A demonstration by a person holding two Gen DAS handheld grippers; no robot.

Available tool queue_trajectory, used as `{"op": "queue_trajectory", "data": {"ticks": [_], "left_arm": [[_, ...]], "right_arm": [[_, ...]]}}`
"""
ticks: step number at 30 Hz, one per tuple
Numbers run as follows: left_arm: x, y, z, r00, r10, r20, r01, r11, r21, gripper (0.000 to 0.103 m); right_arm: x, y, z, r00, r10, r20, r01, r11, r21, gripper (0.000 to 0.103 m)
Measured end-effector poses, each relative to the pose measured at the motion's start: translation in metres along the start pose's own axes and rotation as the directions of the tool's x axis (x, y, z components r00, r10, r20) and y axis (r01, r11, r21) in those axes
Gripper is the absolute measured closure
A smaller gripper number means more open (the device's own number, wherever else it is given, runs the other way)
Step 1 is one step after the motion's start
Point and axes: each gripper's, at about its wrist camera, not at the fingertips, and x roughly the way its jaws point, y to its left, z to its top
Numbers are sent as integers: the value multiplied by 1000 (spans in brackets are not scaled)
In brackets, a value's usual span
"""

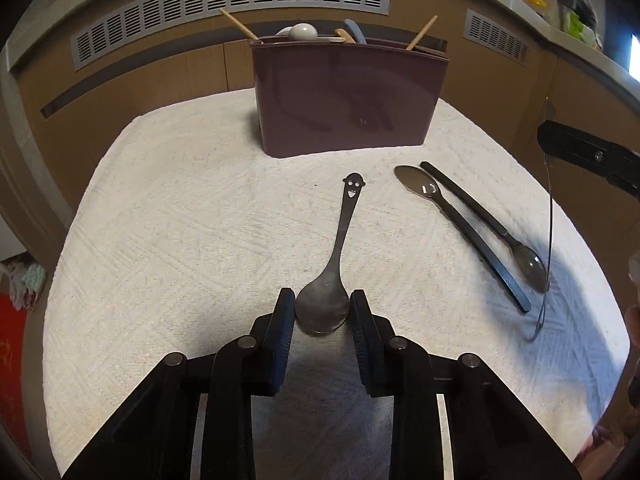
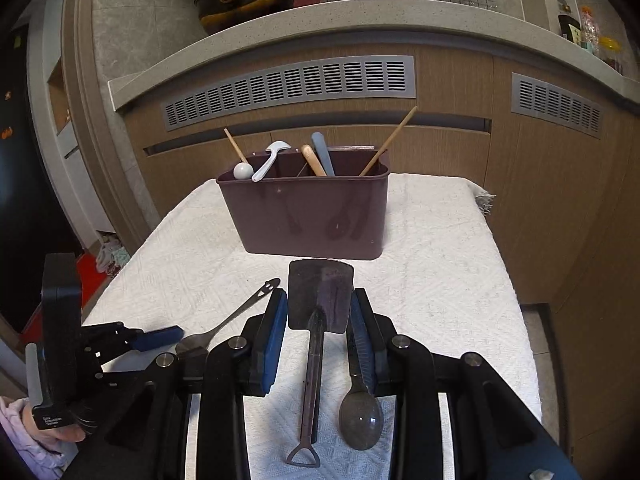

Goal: Organize utensils
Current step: 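Grasp the smiley-handled metal spoon with the left tool while the right tool lifts the shovel spoon, then raise both held spoons over the caddy and lower them in with both tools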

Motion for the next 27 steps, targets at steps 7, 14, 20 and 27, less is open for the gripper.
{"op": "queue_trajectory", "data": {"ticks": [7, 14, 20, 27], "left_arm": [[-64, 10, 13, 976, 47, 212, -42, 999, -27, 74], [-111, 7, 39, 937, 61, 343, -66, 998, 2, 74], [-120, 7, 47, 931, 59, 361, -61, 998, -5, 74], [-125, 6, 54, 925, 53, 375, -51, 999, -15, 76]], "right_arm": [[-22, 1, 0, 998, -12, 59, 13, 1000, -21, 74], [-45, 9, 12, 991, 23, 131, -17, 999, -48, 74], [-53, 13, 19, 988, 24, 153, -14, 998, -69, 74], [-58, 15, 28, 985, 18, 173, -4, 997, -80, 74]]}}
